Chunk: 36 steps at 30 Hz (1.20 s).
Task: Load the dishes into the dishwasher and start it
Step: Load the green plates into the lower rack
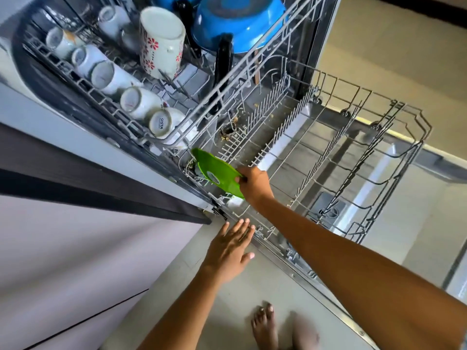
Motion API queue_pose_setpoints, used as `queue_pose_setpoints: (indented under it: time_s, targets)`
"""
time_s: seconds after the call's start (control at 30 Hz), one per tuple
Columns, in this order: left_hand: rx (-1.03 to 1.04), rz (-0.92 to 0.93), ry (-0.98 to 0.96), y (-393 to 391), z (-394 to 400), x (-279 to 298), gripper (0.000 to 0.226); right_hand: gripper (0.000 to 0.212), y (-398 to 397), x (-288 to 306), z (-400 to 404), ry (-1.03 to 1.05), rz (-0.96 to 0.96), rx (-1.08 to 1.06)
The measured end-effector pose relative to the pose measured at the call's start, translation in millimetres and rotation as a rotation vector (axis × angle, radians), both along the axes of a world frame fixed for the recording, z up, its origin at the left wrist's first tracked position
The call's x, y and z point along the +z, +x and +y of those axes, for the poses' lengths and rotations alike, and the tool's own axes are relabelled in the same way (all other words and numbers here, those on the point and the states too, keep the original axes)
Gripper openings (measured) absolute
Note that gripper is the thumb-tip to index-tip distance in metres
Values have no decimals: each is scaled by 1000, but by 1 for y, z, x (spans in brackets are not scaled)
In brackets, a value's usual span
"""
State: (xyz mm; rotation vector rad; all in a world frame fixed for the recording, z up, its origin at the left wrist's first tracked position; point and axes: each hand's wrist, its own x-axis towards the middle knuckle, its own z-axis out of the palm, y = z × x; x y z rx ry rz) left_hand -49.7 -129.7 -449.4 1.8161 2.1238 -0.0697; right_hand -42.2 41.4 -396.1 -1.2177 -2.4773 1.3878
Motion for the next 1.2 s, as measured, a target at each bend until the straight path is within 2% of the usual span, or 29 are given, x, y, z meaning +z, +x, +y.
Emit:
queue_pose_setpoints:
  time_s: [0.13, 0.27, 0.37, 0.47, 0.73, 0.97, 1.07, 1.2]
  targets:
    - [4, 31, 42, 3, -5, -4, 62, 19, -4, -13, -3, -62, -47, 10]
    - [0, 35, 75, 6, -10, -8, 82, 38, -9, -25, -7, -66, -166, 164]
    - [0, 26, 93, 5, -12, -9, 91, 44, -6, -33, -4, -69, -186, 140]
    - [8, 12, 91, 4, -12, -10, 96, 45, 1, -41, -5, -39, -110, 79]
    - [9, 26, 73, 5, -15, -16, 87, 49, -17, -49, -12, -35, -172, 177]
    - [21, 5, 57, 3, -14, -14, 86, 50, -6, -48, 1, 110, -351, 332]
    - [39, -32, 39, 4, -12, -12, 81, 47, 16, -45, 14, 96, -329, 261]
    - [50, -32, 59, 5, -7, 2, 66, 40, 66, -22, 14, 129, -191, 141]
